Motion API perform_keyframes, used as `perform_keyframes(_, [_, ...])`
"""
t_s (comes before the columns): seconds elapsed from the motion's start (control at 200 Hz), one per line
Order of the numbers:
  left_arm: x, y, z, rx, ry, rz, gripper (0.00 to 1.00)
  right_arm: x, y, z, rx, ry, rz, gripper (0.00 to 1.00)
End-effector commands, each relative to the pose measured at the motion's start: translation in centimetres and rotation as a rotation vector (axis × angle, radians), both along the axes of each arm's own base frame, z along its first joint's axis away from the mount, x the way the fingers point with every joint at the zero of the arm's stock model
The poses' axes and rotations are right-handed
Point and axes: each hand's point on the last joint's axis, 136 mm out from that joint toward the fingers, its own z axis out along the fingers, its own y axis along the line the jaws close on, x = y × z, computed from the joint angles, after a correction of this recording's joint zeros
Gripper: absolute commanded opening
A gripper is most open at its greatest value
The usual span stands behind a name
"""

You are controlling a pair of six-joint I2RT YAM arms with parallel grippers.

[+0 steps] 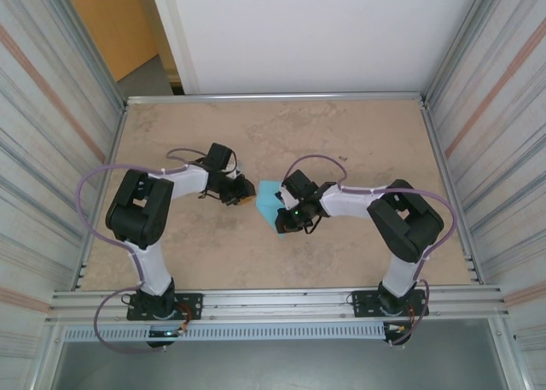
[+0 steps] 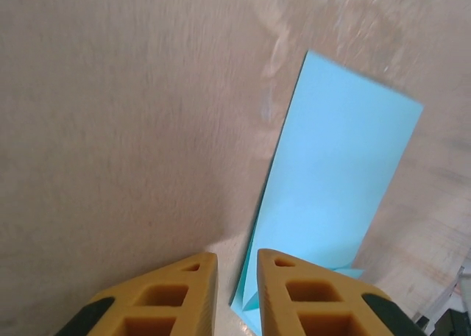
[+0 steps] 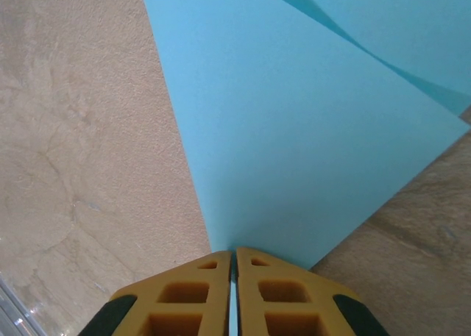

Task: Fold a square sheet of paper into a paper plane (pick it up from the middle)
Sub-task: Third fold the triangle at the center of the table.

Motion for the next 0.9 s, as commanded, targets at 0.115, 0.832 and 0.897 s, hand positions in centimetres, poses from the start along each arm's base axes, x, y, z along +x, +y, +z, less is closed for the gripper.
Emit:
perform_keyframes(0.115, [0.6,0.1,5.5,-0.048,-0.135,0.018,0.27,2.3,0.8,5.8,0.114,-0.104,-0.129,0.23])
perform_keyframes(0.832, [-4.5,-2.2,1.8,-0.174,-0.029,0.002,0.45,5.2,-0.9,1.2,0.072,-0.025,-0.330,0.24])
perform_keyframes(0.897, [-4.5,-2.4,1.5,-0.174,-0.017,-0.004,0.42,5.1,-0.9,1.0,0.069,-0.019,-0.323,0.22])
